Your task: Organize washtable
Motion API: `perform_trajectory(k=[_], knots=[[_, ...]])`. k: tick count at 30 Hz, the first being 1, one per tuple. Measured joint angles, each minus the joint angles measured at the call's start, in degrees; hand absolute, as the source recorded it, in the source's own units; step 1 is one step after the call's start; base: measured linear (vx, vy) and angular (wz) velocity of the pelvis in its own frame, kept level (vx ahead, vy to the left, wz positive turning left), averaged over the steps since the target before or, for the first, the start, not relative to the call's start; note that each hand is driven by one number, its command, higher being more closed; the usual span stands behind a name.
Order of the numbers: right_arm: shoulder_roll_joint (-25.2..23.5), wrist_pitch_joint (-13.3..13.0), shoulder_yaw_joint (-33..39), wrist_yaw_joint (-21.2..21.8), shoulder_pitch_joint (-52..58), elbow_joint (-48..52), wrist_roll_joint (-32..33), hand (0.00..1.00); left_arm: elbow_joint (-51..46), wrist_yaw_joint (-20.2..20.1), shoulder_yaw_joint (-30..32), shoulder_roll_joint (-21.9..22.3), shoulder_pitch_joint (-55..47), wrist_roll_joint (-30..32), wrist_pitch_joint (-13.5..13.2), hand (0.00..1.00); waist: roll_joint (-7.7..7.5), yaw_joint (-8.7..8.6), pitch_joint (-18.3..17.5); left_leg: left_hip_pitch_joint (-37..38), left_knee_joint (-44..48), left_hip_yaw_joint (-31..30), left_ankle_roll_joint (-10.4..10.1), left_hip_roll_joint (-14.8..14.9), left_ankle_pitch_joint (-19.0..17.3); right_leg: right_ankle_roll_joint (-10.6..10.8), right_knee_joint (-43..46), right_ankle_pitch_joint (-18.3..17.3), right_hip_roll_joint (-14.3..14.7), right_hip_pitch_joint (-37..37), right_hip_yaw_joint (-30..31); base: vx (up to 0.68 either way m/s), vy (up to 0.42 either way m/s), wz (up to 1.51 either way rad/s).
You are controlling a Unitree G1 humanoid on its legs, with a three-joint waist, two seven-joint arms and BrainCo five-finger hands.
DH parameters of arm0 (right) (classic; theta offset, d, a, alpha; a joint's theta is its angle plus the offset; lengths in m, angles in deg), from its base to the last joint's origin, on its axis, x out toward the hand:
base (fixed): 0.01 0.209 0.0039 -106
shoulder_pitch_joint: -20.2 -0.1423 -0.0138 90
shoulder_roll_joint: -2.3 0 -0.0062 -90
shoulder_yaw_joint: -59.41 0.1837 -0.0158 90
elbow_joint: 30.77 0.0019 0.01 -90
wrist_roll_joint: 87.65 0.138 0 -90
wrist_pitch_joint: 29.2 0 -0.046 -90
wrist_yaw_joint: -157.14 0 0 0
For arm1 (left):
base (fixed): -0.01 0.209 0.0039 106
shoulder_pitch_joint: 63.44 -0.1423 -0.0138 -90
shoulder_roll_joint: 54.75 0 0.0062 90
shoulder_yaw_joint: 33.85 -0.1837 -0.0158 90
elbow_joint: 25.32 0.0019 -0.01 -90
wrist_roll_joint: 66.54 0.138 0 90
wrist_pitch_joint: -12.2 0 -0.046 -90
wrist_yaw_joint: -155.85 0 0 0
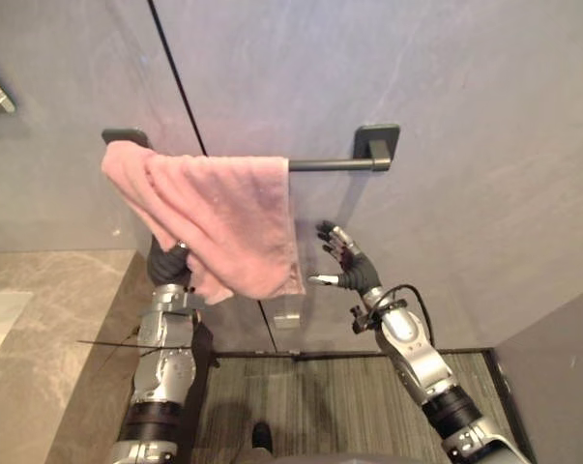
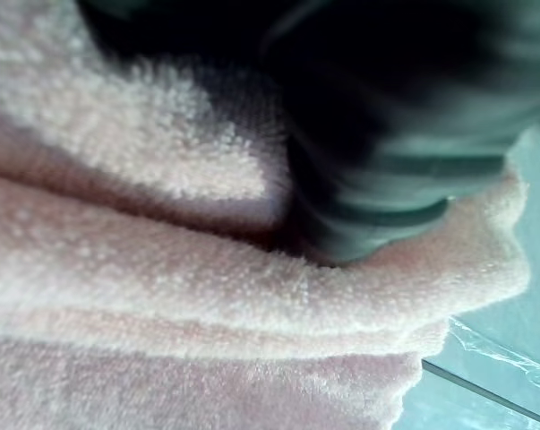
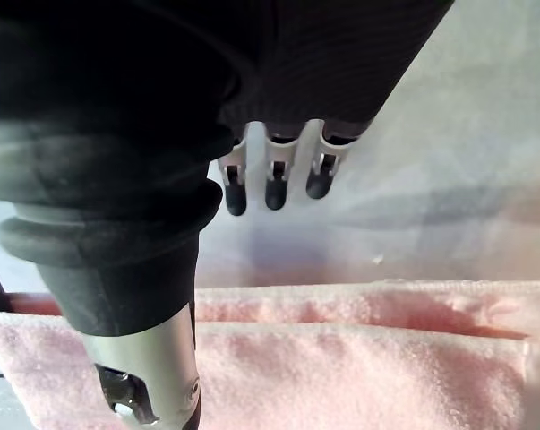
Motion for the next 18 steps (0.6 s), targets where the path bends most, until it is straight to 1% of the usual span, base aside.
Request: perform_trajectory(k=[6,10,18], knots=[[0.35,0.03,-1.75,0.01,-0.89,-1.29,1.72,0.0,0.01,0.56,-0.57,0.09,0.02,0.0,0.01,1.0,0.28,-0.02,-0.17,-0.21,-0.03,-0.47,-0.26,0.86,0.37,-0.6,0.08,0.45,0.76,-0.25,-0.11,-0.02,-0.014,-0.01],[0.24,0.11,-2.41,0.0,-1.22,-2.42,1.7,0.0,0.6,1.0,-0.56,0.37,0.04,0.01,0.03,1.0,0.97,-0.02,-0.6,-0.75,-0.36,-1.03,-0.18,1.09,0.64,-0.5,0.26,0.74,1.06,-0.77,-0.31,-0.06,-0.015,0.03],[-0.26,0.47,-7.01,0.07,-5.67,-3.37,1.55,0.0,0.59,1.2,-0.58,0.57,0.13,0.01,0.04,1.0,1.02,0.15,-0.63,-0.95,-0.37,-1.78,-0.18,0.97,0.62,-0.23,-0.03,0.95,0.96,-0.87,-0.94,-0.03,0.0,0.05]])
